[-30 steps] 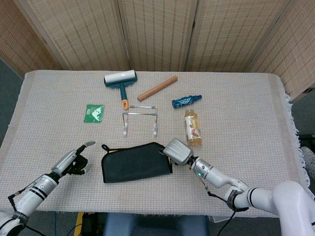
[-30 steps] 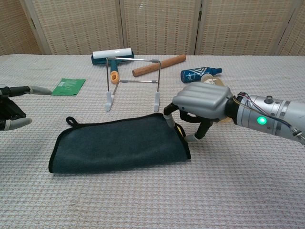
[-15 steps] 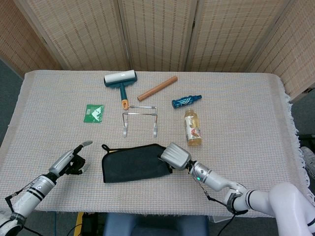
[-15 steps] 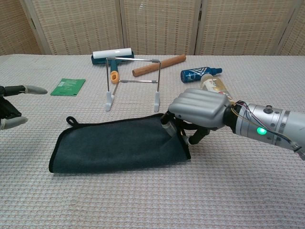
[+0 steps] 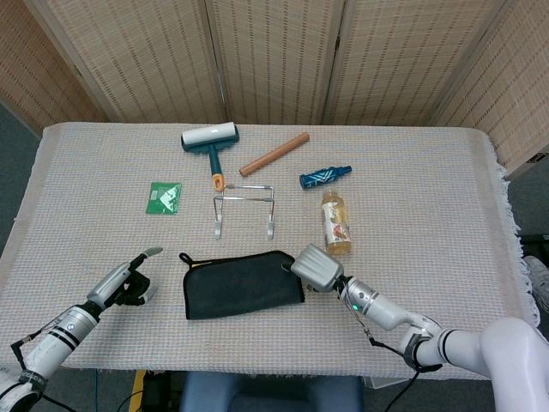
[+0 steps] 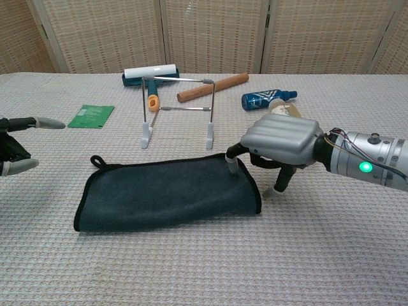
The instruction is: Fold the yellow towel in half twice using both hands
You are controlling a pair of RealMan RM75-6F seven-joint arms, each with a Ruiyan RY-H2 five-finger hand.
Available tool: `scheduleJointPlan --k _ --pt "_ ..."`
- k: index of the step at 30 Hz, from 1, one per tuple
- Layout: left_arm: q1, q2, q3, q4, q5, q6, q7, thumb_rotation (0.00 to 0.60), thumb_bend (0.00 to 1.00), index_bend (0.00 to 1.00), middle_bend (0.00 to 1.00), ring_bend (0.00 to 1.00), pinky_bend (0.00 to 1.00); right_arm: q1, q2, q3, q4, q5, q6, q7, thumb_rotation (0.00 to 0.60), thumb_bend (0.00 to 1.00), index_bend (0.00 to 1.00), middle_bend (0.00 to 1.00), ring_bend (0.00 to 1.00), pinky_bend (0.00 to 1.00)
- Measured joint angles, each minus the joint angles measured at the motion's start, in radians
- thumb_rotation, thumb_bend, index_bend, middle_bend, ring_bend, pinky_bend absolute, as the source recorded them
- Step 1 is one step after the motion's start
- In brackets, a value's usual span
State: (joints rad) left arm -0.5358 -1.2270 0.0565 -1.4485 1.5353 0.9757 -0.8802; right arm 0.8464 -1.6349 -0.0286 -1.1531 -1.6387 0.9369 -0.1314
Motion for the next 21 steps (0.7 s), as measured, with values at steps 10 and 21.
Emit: scheduleJointPlan --k 10,21 --pt "0.005 -0.002 -0.001 0.008 -0.001 0.002 -0.009 0.600 0.48 0.00 0.90 0.84 0.91 0.017 -0.045 -0.003 0.069 -0.033 0.005 0.013 0.600 0.16 0.36 0.92 1.00 1.00" --pt "0.012 0.000 0.001 0.016 0.003 0.008 -0.022 0.600 0.48 0.00 0.90 0.84 0.91 0.025 -0.078 -0.007 0.110 -0.065 0.042 0.027 0.600 0.39 0.43 0.93 1.00 1.00"
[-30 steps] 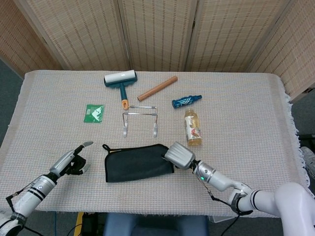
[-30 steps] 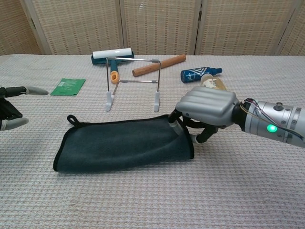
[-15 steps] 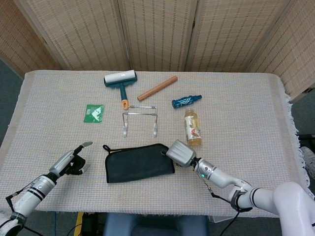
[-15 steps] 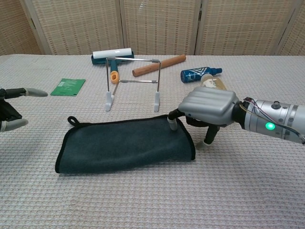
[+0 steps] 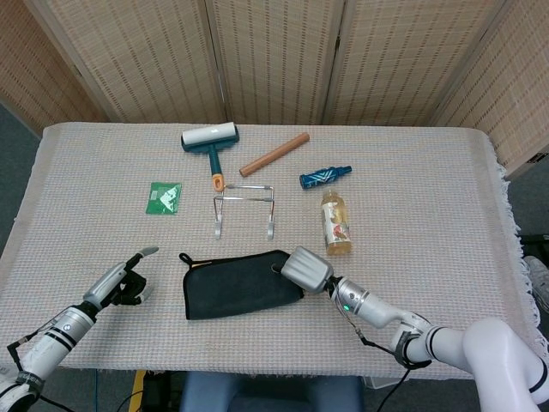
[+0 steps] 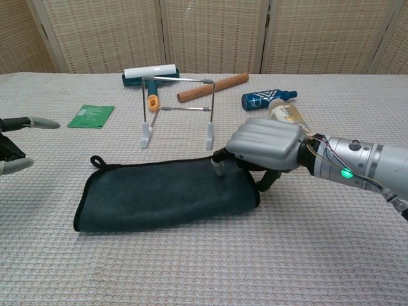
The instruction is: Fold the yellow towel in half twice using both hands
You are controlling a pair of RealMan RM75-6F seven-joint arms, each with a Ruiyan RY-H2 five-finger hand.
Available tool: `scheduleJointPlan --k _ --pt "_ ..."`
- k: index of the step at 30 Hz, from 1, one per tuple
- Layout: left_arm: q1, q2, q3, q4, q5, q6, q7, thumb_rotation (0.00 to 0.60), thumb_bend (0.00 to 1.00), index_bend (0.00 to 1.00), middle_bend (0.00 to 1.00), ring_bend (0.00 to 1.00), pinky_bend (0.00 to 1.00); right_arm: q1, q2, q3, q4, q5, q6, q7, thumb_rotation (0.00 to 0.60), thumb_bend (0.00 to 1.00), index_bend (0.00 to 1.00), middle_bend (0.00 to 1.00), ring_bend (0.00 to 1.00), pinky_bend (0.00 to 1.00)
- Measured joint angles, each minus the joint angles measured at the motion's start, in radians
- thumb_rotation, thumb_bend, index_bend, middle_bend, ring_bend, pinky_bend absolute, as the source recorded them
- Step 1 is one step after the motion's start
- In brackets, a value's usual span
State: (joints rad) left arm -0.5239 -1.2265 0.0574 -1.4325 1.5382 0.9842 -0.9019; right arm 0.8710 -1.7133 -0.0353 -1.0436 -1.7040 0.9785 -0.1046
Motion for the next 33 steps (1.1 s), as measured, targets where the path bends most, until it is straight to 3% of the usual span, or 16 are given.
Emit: scheduleJointPlan --k 4,8,13,18,23,33 --pt "0.000 0.002 -0.001 0.001 0.002 0.003 -0.003 0.600 0.48 0.00 0.90 0.84 0.91 0.001 0.001 0.003 0.002 -0.012 0.031 0.009 0.600 0.49 0.60 0.93 1.00 1.00" --pt "0.001 0.009 -0.003 -0.001 0.002 0.006 -0.003 0.600 0.48 0.00 0.90 0.84 0.91 0.000 0.017 0.024 -0.021 -0.018 0.087 0.024 0.600 0.54 0.69 0.94 1.00 1.00" --pt "0.001 0.018 -0.008 -0.010 0.003 0.015 0.007 0.600 0.48 0.00 0.90 0.84 0.91 0.004 0.065 0.078 -0.112 -0.005 0.125 0.023 0.600 0.55 0.70 0.94 1.00 1.00" --pt "0.001 0.016 -0.007 -0.014 0.012 0.019 0.005 0.600 0.48 0.00 0.90 0.84 0.91 0.016 0.137 0.171 -0.246 0.042 0.146 -0.022 0.600 0.57 0.70 0.94 1.00 1.00" --pt "0.004 0.016 -0.004 -0.012 0.016 0.025 0.008 0.600 0.48 0.00 0.90 0.84 0.91 0.026 0.210 0.264 -0.377 0.112 0.154 -0.126 0.600 0.57 0.70 0.94 1.00 1.00" --pt "0.010 0.013 -0.002 -0.009 0.024 0.041 -0.005 0.600 0.48 0.00 0.90 0.84 0.91 0.053 0.267 0.360 -0.503 0.263 0.122 -0.342 0.600 0.57 0.70 0.94 1.00 1.00"
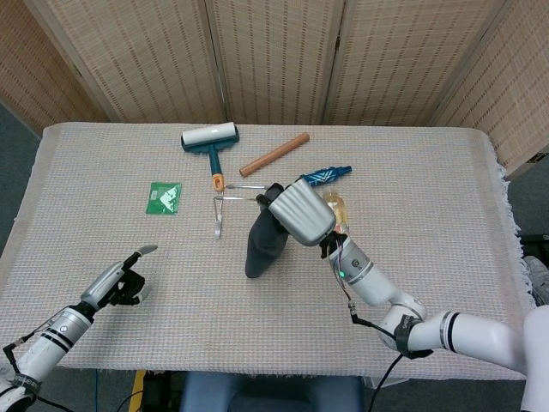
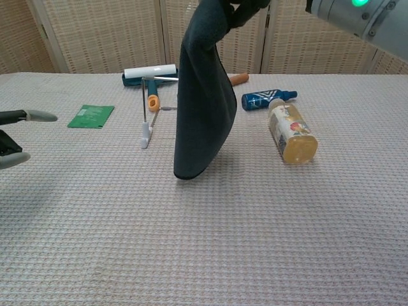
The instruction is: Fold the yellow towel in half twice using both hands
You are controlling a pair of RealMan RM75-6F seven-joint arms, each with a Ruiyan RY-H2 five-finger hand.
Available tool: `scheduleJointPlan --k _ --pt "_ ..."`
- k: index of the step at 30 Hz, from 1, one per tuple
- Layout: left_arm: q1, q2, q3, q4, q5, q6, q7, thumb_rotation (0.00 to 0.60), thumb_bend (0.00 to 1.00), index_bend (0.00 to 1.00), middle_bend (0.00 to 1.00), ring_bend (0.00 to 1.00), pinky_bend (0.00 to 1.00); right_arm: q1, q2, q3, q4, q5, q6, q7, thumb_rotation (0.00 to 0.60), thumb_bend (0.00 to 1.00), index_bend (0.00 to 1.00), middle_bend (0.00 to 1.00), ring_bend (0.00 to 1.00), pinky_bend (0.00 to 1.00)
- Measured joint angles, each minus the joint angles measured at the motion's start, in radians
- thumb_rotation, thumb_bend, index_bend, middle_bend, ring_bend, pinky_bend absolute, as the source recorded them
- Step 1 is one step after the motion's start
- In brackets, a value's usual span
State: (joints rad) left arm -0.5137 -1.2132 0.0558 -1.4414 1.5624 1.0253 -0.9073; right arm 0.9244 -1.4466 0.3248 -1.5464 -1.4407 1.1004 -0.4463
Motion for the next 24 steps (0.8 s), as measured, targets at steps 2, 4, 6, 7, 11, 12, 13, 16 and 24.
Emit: scheduleJointPlan --k 2,4,6,7,11,12,13,16,24 --pt "0.001 0.000 0.001 0.000 0.004 0.004 0.000 0.600 0.48 0.00 0.90 0.84 0.91 0.017 -0.006 0.016 -0.002 0.030 -0.014 -0.041 0.600 0.57 0.70 0.94 1.00 1.00" --pt "0.003 0.002 0.003 0.000 0.006 0.007 0.001 0.600 0.48 0.00 0.90 0.84 0.91 0.037 -0.016 0.033 0.002 0.055 -0.025 -0.070 0.600 0.57 0.70 0.94 1.00 1.00" --pt "0.004 0.007 0.005 -0.002 0.006 0.008 0.001 0.600 0.48 0.00 0.90 0.84 0.91 0.064 -0.032 0.053 0.018 0.083 -0.039 -0.094 0.600 0.57 0.70 0.94 1.00 1.00" --pt "0.005 0.008 0.006 -0.003 0.006 0.009 0.001 0.600 0.48 0.00 0.90 0.84 0.91 0.076 -0.040 0.061 0.027 0.095 -0.045 -0.102 0.600 0.57 0.70 0.94 1.00 1.00" --pt "0.012 0.017 0.010 -0.009 0.005 0.014 0.000 0.600 0.48 0.00 0.90 0.84 0.91 0.129 -0.079 0.090 0.086 0.152 -0.067 -0.152 0.600 0.57 0.70 0.94 1.00 1.00" --pt "0.014 0.019 0.012 -0.010 0.005 0.015 0.000 0.600 0.48 0.00 0.90 0.84 0.91 0.140 -0.088 0.095 0.102 0.164 -0.071 -0.165 0.600 0.57 0.70 0.94 1.00 1.00" --pt "0.016 0.020 0.013 -0.010 0.004 0.016 -0.001 0.600 0.48 0.00 0.90 0.84 0.91 0.152 -0.098 0.100 0.118 0.176 -0.075 -0.176 0.600 0.57 0.70 0.94 1.00 1.00" --pt "0.021 0.026 0.017 -0.012 0.001 0.016 -0.002 0.600 0.48 0.00 0.90 0.84 0.91 0.189 -0.128 0.115 0.173 0.221 -0.088 -0.215 0.600 0.57 0.70 0.94 1.00 1.00" --pt "0.030 0.019 0.018 -0.009 -0.006 0.018 -0.006 0.600 0.48 0.00 0.90 0.84 0.91 0.280 -0.209 0.140 0.350 0.305 -0.123 -0.291 0.600 0.57 0.70 0.94 1.00 1.00"
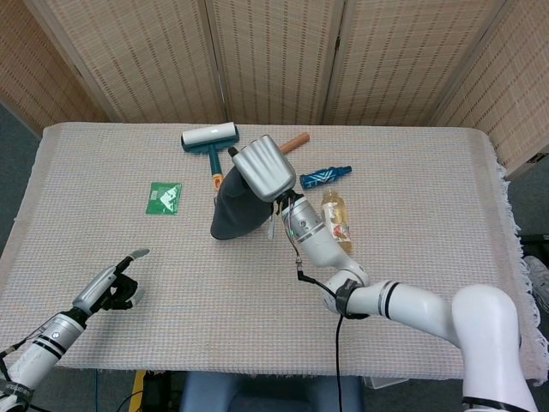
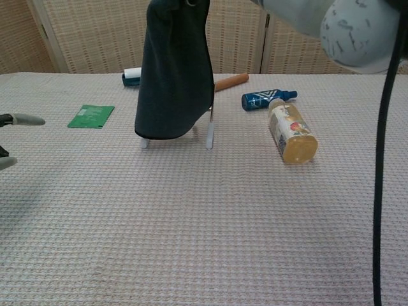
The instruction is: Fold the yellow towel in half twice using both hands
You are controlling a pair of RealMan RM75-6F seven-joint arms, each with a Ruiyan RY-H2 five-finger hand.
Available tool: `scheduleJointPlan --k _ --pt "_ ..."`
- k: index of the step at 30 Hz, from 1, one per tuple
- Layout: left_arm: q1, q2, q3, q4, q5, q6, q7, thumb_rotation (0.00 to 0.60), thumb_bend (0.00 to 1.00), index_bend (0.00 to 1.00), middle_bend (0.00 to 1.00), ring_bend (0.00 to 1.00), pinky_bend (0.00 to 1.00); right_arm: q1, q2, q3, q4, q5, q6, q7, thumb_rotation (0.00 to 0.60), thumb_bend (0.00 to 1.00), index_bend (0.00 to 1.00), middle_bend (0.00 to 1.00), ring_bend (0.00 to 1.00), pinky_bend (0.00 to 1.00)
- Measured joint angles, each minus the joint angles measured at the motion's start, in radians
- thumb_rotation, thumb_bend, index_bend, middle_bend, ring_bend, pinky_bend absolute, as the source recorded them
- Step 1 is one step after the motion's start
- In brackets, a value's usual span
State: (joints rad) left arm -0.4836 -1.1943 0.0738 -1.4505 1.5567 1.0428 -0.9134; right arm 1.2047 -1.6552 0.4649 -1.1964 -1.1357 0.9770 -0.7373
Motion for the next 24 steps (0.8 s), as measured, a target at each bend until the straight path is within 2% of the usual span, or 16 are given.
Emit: scheduleJointPlan --k 13,15,22,24 --pt "0.007 -0.003 -0.001 0.011 -0.018 -0.017 -0.001 0.600 0.48 0.00 0.90 0.84 0.91 0.133 -0.149 -0.019 0.354 0.041 -0.096 0.034 0.600 0.56 0.68 0.94 1.00 1.00" --pt "0.010 -0.003 -0.001 0.011 -0.018 -0.016 -0.001 0.600 0.48 0.00 0.90 0.84 0.91 0.153 -0.176 -0.021 0.404 0.044 -0.110 0.055 0.600 0.54 0.59 0.94 1.00 1.00" --pt "0.017 -0.003 0.003 0.019 -0.022 -0.020 -0.016 0.600 0.48 0.00 0.90 0.84 0.91 0.200 -0.236 -0.010 0.527 0.077 -0.158 0.098 0.600 0.51 0.05 0.92 1.00 1.00" --pt "0.020 -0.004 0.004 0.025 -0.020 -0.019 -0.026 0.600 0.48 0.00 0.90 0.84 0.91 0.204 -0.239 -0.001 0.535 0.103 -0.176 0.097 0.600 0.51 0.00 0.90 1.00 1.00"
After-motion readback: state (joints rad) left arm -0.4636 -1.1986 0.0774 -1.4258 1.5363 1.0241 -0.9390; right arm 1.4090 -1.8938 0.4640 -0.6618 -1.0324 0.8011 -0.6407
